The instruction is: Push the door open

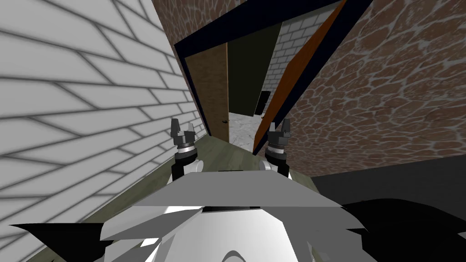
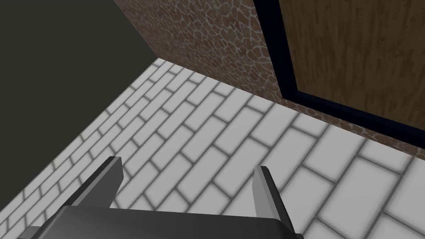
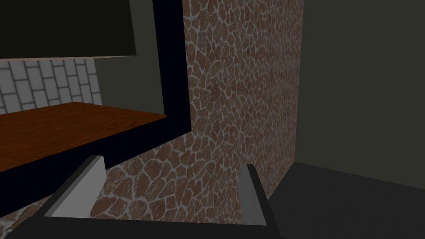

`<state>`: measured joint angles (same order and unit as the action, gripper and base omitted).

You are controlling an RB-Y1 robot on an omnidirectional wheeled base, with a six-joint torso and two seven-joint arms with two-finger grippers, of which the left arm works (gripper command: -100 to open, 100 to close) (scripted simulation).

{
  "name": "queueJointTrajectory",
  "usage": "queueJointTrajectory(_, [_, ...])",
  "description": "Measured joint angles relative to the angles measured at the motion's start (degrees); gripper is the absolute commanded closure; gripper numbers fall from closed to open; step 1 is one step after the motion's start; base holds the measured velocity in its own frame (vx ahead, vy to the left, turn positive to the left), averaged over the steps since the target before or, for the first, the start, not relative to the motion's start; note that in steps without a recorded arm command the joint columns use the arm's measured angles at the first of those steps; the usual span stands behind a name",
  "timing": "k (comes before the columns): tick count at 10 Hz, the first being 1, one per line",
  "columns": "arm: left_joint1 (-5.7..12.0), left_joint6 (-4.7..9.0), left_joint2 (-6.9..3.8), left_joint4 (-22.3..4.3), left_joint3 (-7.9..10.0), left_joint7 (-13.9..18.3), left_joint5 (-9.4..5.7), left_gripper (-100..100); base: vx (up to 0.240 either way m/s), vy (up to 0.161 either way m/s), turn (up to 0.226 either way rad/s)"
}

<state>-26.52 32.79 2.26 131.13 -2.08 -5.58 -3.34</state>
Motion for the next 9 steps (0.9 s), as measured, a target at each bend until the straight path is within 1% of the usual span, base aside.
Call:
queueJointTrajectory(1, [0.08, -0.1, -0.25, -0.71, 0.05, -0.16, 0.03, -100, 0.053, 0.037, -0.078])
queueJointTrajectory(4, [1.53, 0.38, -1.17, -4.01, 0.64, 0.01, -0.05, -100, 0.034, 0.032, -0.087])
queueJointTrajectory(5, [2.35, 0.46, -1.45, -5.38, 0.98, 0.01, -0.09, -100, 0.074, 0.065, -0.154])
queueJointTrajectory(7, [3.06, 1.13, -2.13, -8.47, 1.25, 0.01, -0.08, -100, 0.102, 0.068, -0.111])
queueJointTrajectory(8, [3.5, 1.18, -2.55, -9.64, 1.62, 0.12, -0.19, -100, 0.089, 0.055, -0.079])
queueJointTrajectory(9, [4.07, 1.51, -2.76, -11.33, 1.81, 0.12, -0.18, -100, 0.091, 0.056, -0.122])
